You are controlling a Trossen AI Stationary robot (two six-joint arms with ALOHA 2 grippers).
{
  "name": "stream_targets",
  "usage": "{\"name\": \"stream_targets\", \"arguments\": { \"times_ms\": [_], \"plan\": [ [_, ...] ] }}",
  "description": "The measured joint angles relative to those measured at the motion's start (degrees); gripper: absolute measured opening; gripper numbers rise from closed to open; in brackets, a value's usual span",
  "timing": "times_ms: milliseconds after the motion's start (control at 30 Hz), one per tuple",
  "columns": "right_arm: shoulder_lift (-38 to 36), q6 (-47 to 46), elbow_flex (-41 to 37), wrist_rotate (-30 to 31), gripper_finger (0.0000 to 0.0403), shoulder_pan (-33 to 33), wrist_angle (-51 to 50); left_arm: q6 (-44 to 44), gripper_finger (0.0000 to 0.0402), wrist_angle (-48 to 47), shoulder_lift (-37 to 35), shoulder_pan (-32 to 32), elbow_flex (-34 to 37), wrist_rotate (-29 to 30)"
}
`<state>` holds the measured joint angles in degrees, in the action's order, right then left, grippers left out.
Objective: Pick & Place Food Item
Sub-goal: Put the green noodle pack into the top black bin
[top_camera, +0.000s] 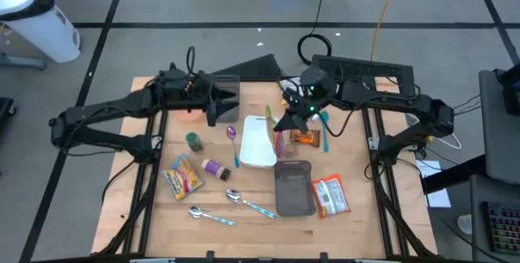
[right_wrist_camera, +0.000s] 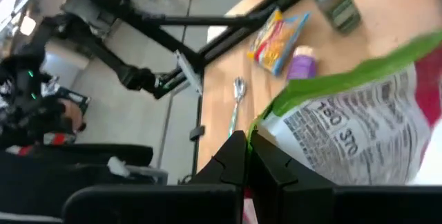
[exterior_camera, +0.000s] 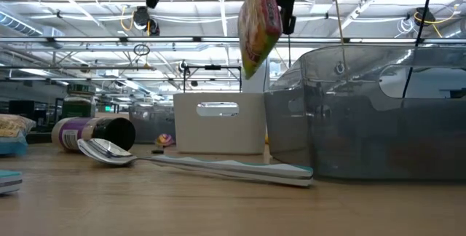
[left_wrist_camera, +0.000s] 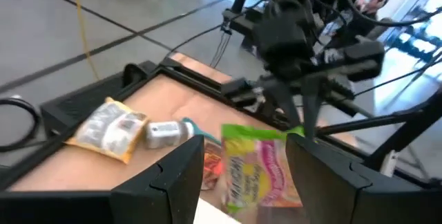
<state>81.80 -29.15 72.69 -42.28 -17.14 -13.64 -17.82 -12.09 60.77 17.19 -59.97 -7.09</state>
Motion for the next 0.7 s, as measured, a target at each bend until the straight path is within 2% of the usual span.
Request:
{"name": "stream_targets", "arguments": {
  "times_ms": [133,233,467,600,700],
  "plan": [
    [-0.1,-0.5,0.0,-1.9,0.0,2.1,3.4,2.6,0.0214,-3.0,0.0,1.7,-3.9,-0.6],
    [-0.1,-3.2,0.0,-4.8,0.0,4.0,9.2,2.1,0.0214,-2.9,1.3,3.1,-5.2,-3.6],
    [-0.2,-6.9,0.0,-7.8,0.0,7.3,18.3,-3.5,0.0214,-1.1,9.1,4.4,-5.5,-19.8],
    [-0.2,-7.7,0.0,-7.7,0.0,7.5,19.5,-6.5,0.0214,7.1,13.8,4.4,-5.5,-28.0],
    [-0.2,-7.7,0.0,-7.6,0.0,7.5,19.5,-9.7,0.0214,12.6,16.8,4.1,-5.5,-31.4]
  ]
}}
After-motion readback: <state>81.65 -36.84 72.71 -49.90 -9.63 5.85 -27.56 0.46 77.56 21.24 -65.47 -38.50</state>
